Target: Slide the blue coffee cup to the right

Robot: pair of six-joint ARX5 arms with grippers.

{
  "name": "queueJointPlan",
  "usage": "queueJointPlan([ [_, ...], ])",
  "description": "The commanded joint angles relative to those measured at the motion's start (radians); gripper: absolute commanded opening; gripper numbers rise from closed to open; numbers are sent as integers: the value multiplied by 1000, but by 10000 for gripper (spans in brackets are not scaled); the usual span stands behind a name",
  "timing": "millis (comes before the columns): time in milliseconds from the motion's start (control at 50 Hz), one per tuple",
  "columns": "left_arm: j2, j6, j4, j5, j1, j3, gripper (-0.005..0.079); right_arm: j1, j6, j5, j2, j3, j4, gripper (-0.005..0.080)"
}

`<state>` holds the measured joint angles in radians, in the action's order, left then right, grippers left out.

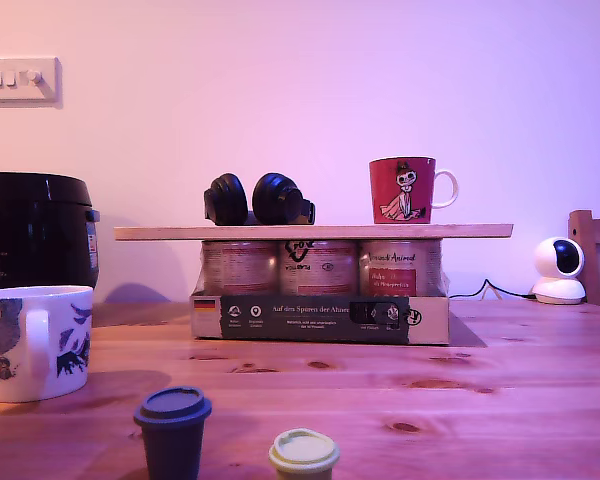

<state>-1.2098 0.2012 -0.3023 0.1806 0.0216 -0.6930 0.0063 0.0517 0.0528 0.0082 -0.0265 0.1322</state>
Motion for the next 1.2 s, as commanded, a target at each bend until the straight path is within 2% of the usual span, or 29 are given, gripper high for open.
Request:
queueJointPlan([
  [0, -61, -14, -14, -5, 3, -46, -21, -6, 2, 1, -6, -10, -7, -12],
  [260, -282, -67, -158, -1, 3, -212, -20, -6, 2, 1, -6, -10, -8, -12],
  [520, -411, -105, -285, 7, 2, -304, -20, -6, 1, 0, -6, -10, -8, -12],
  [700, -444, -105, -288, 29, -13, -310, -20, -6, 1, 0, -6, -10, -8, -12],
  [1180, -453, -87, -246, 47, -117, -310, -20, -6, 0, 0, -6, -10, -8, -12],
])
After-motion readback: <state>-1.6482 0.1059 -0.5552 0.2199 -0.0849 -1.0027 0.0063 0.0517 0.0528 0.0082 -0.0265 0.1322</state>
